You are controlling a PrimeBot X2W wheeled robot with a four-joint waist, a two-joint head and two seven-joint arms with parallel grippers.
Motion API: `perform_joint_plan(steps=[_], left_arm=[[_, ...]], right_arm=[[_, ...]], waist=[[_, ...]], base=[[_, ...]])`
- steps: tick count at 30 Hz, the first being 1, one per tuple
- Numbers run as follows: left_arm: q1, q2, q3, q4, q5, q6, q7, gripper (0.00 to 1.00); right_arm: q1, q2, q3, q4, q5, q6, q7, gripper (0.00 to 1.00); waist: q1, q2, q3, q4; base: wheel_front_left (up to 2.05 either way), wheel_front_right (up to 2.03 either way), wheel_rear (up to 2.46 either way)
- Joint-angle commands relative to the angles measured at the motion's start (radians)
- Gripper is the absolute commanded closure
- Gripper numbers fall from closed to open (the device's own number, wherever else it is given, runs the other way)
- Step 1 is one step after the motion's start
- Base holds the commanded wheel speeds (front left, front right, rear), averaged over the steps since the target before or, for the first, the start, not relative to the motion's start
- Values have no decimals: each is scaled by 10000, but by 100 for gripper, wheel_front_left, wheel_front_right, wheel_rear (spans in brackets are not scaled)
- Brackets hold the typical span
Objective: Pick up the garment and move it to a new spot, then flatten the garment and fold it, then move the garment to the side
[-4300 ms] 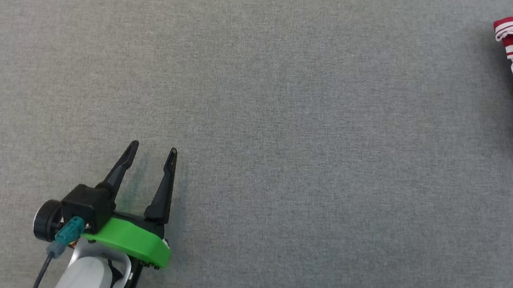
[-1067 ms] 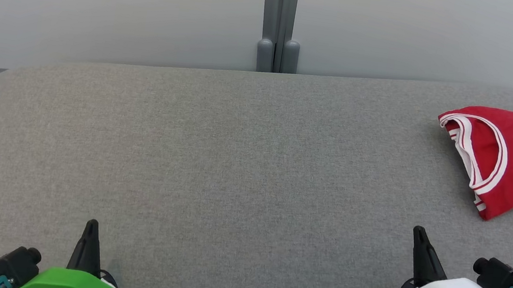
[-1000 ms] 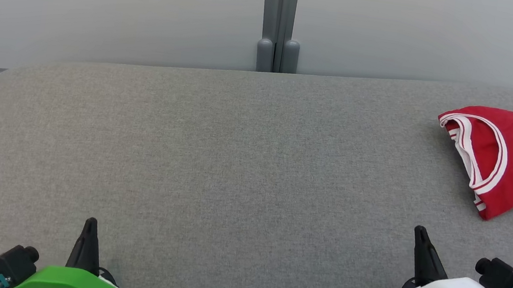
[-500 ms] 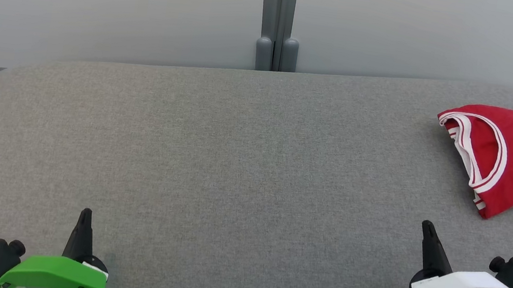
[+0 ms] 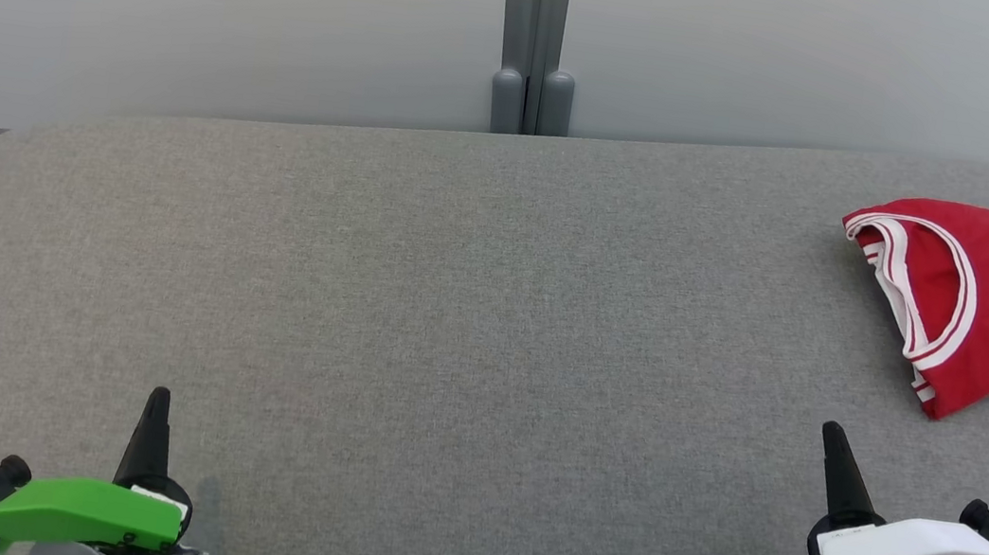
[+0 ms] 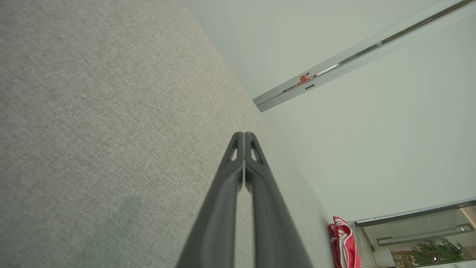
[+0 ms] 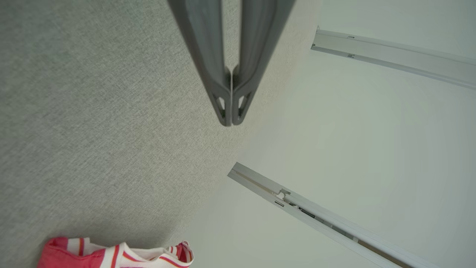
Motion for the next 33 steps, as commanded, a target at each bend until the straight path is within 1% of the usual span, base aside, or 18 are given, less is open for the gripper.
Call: perform_joint_plan(steps=[1, 18, 33], left_arm=[[-265, 34, 91, -111, -282, -94, 63, 100], [-454, 37, 390, -152, -1818, -283, 531, 100], [-589, 40, 612, -184, -2964, -439, 879, 100]], right_arm=[[-271, -43, -59, -150, 297, -5, 73, 100], [-311, -49, -296, -266, 2067, -6, 541, 100], [-373, -54, -465, -349, 3388, -5, 885, 100]], waist=[[0, 0, 4, -2], [0, 0, 49, -35], [0, 0, 87, -63]], base=[[0, 0, 0], [0, 0, 0], [0, 0, 0]])
